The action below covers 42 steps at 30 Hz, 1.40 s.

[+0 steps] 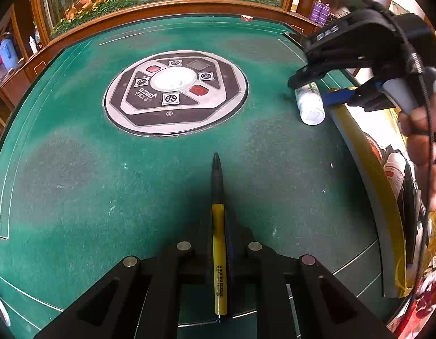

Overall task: Organize rigid objects
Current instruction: 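Grasp the yellow highlighter with the left gripper while the right gripper grasps the green-labelled white bottle, then drop the highlighter into the tray with the left gripper while the right gripper sets the bottle there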

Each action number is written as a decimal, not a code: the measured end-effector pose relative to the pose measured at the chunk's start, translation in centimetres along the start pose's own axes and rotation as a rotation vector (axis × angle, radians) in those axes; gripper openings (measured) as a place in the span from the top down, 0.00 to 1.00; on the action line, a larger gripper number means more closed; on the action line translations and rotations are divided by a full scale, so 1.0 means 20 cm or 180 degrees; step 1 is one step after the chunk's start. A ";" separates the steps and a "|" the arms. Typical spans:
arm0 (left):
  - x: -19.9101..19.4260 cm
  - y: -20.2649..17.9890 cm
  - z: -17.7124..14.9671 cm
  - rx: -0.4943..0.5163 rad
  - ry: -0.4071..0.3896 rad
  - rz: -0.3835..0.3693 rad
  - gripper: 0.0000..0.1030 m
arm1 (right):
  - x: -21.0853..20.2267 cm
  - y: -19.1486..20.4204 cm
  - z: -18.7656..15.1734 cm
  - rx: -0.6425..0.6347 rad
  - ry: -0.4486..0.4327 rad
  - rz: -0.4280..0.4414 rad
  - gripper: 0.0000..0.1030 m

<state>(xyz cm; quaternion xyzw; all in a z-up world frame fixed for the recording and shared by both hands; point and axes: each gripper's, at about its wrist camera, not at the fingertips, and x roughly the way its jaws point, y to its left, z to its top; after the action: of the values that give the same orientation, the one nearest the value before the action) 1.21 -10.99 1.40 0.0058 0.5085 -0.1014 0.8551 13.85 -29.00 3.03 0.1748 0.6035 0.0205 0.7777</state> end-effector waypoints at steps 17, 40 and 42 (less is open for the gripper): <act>-0.10 0.14 0.01 -0.0312 -0.0187 -0.0442 0.92 | -0.25 0.15 -0.36 -0.0656 -0.0175 0.0599 0.69; -0.31 -0.49 0.10 0.0431 -0.0305 -0.0715 0.91 | -0.72 -0.65 -0.72 0.0080 -0.0674 0.0739 0.68; -0.31 -0.58 0.11 0.0537 -0.0295 -0.0776 0.91 | -0.74 -0.72 -0.73 0.0152 -0.0709 0.0695 0.68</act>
<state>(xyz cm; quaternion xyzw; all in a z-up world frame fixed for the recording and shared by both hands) -1.96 -21.62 8.98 0.0111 0.4551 -0.2469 0.8555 -6.55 -42.54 9.37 0.2590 0.4913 0.0710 0.8286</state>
